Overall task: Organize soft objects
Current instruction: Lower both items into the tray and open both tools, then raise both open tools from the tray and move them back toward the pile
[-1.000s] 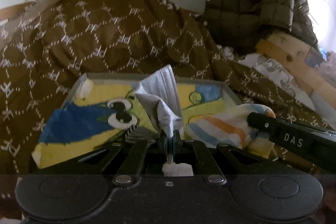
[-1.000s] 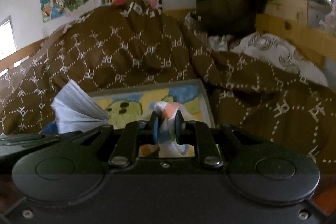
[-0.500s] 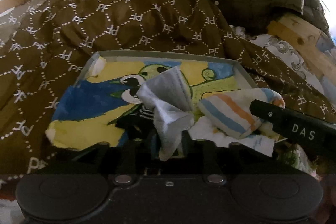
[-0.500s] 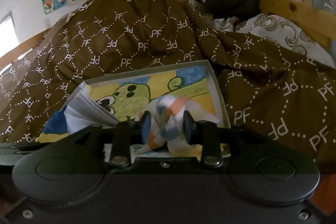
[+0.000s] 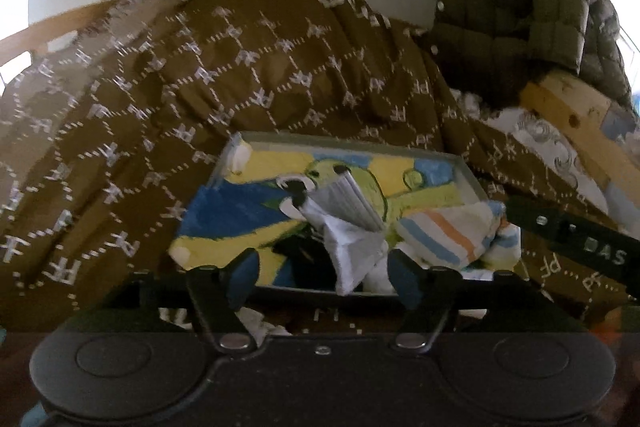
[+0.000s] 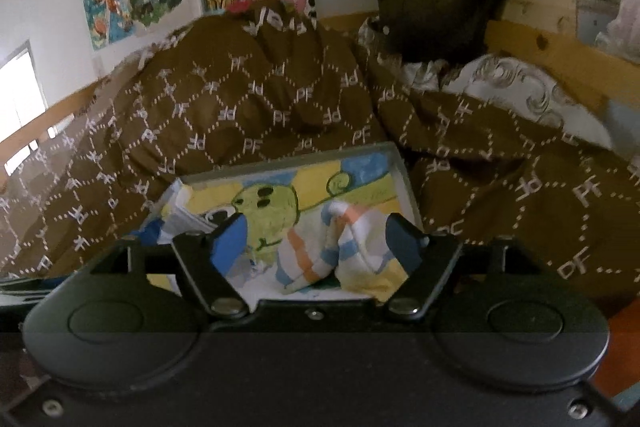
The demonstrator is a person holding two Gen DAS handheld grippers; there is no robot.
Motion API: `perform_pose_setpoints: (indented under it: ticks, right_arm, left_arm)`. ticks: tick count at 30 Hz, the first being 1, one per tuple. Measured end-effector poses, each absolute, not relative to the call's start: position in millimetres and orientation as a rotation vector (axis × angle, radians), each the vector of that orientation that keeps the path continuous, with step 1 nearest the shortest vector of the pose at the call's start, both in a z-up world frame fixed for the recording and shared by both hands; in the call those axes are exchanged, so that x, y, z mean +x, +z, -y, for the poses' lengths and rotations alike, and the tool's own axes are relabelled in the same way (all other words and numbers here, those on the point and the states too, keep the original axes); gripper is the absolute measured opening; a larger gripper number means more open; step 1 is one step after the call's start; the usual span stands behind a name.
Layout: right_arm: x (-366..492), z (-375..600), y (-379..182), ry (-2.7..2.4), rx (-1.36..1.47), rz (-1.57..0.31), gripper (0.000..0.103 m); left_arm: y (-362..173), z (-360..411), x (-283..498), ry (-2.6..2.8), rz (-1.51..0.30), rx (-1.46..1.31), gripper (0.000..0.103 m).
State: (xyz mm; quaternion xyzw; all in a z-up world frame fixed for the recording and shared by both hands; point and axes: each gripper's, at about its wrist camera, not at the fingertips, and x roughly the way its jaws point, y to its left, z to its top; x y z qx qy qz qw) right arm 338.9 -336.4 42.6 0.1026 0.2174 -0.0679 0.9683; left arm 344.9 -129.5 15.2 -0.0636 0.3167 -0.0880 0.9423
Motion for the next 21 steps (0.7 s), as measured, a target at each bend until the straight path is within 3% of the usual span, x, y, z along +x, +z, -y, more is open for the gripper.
perform_pose_setpoints:
  ticks: [2, 7, 16, 21]
  right_arm:
    - [328.5, 336.5, 53.2, -0.14, 0.211, -0.417, 0.077]
    - [300.1, 334.0, 76.9, -0.14, 0.211, -0.375, 0.089]
    - [231.1, 320.0, 118.4, -0.142, 0.173, -0.303, 0.101]
    - [195.8, 314.2, 127.8, -0.138, 0.191, -0.281, 0.102]
  left_arm:
    - [24.4, 123.5, 337.4, -0.163, -0.623, -0.147, 0.082]
    - [47.4, 108.4, 314.4, -0.136, -0.581, -0.201, 0.085]
    - [79.2, 93.6, 253.6, -0.162, -0.47, -0.19, 0.096]
    - [87.4, 85.2, 222.0, -0.174, -0.433, -0.198, 0.101]
